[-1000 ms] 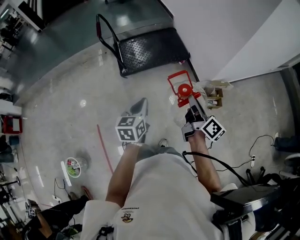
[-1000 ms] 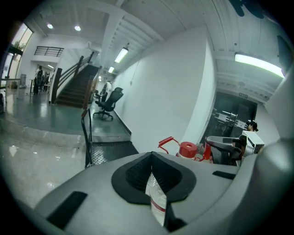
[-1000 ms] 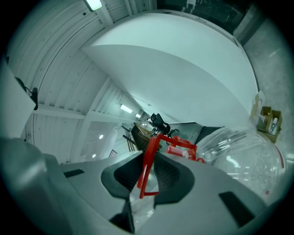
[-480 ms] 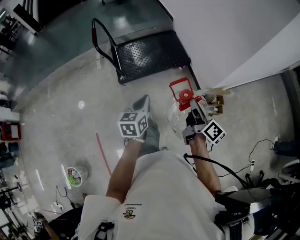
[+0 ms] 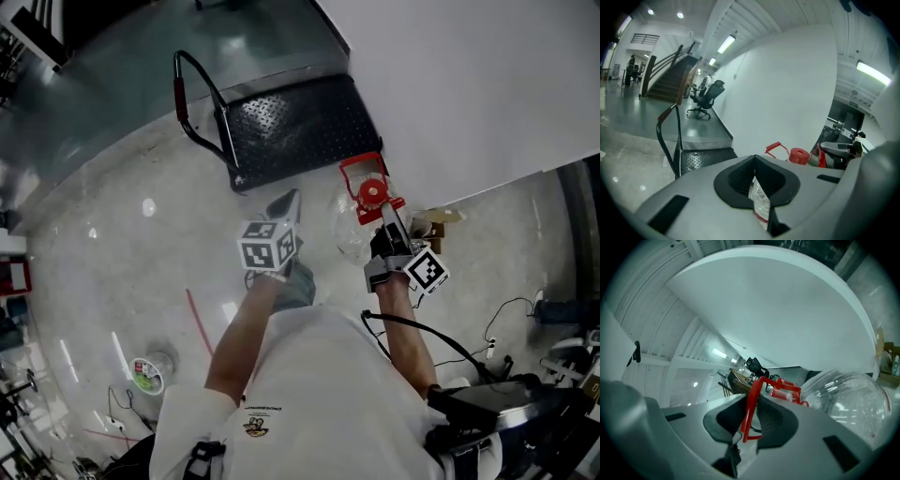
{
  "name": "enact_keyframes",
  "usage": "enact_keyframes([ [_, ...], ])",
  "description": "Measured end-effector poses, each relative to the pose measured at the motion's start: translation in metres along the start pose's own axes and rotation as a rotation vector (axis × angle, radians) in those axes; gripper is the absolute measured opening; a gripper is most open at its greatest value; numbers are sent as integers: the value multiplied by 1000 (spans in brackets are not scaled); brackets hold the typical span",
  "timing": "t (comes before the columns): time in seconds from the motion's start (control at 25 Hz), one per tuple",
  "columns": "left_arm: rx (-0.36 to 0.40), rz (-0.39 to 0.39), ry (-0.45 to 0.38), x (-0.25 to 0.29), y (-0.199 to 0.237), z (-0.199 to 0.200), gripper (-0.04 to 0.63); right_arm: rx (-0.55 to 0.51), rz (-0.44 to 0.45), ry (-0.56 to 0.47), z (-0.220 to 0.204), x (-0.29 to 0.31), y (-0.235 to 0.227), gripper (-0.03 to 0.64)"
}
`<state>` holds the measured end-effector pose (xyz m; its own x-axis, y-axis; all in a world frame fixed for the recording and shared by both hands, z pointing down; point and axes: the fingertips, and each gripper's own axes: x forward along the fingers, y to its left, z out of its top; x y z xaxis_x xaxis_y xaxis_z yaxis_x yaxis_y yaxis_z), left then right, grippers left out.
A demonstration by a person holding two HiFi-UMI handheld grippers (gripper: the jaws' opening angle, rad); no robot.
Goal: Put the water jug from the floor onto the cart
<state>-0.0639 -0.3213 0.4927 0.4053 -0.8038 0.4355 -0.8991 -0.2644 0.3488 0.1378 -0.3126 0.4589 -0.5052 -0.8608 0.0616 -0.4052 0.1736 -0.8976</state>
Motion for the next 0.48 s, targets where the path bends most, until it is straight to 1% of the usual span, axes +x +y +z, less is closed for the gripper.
enact_keyframes([
  [0.2,-9,-5,12,40,47,32,2,-34,10,12,14,88,5,75],
  [0.28,0,-11,17,53,58,41,2,-23,10,22,18,117,3,75],
  [0.36,4,-17,18,65,65,50,2,-12,32,32,26,146,5,75],
  [0.48,-9,-18,26,82,80,70,2,-16,56,59,37,192,15,75],
])
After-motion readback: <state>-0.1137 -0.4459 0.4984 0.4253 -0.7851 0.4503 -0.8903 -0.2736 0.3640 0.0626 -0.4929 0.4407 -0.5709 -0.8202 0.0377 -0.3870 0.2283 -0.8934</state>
